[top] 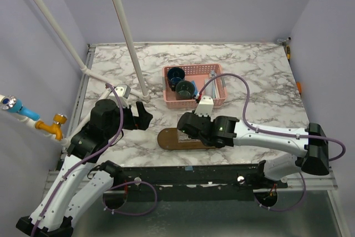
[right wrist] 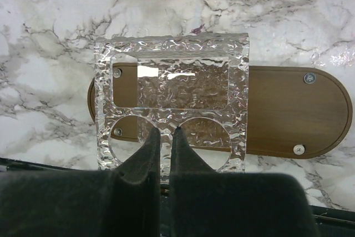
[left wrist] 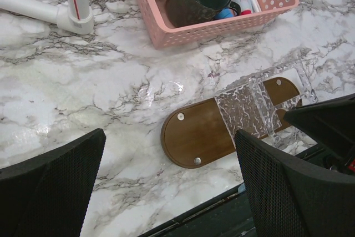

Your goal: Prepare toiletry sets of a toothbrush and toothpaste on the tray

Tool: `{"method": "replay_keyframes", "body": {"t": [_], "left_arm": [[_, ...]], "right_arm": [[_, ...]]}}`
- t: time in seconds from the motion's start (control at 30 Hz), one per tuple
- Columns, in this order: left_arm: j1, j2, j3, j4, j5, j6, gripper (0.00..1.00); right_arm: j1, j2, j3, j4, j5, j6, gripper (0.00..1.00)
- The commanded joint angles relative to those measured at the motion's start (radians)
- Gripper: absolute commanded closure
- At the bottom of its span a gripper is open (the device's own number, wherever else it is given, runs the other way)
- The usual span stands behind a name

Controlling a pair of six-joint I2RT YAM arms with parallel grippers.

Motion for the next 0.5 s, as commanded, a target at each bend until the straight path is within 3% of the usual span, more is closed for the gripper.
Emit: {"method": "replay_keyframes", "body": {"t": [0.0, 0.47], "left_arm": [[-0.005, -0.009, -0.005, -0.001, -0.021, 0.004, 0.01], [-0.006, -0.004, -0.007, -0.004, -0.021, 0.004, 0.01]], "right_arm": [[0.046, 0.033, -0.018, -0.041, 0.108, 0.107, 1.00], [0.059, 0.038, -0.100, -0.014, 0.123, 0.171, 1.00]]}}
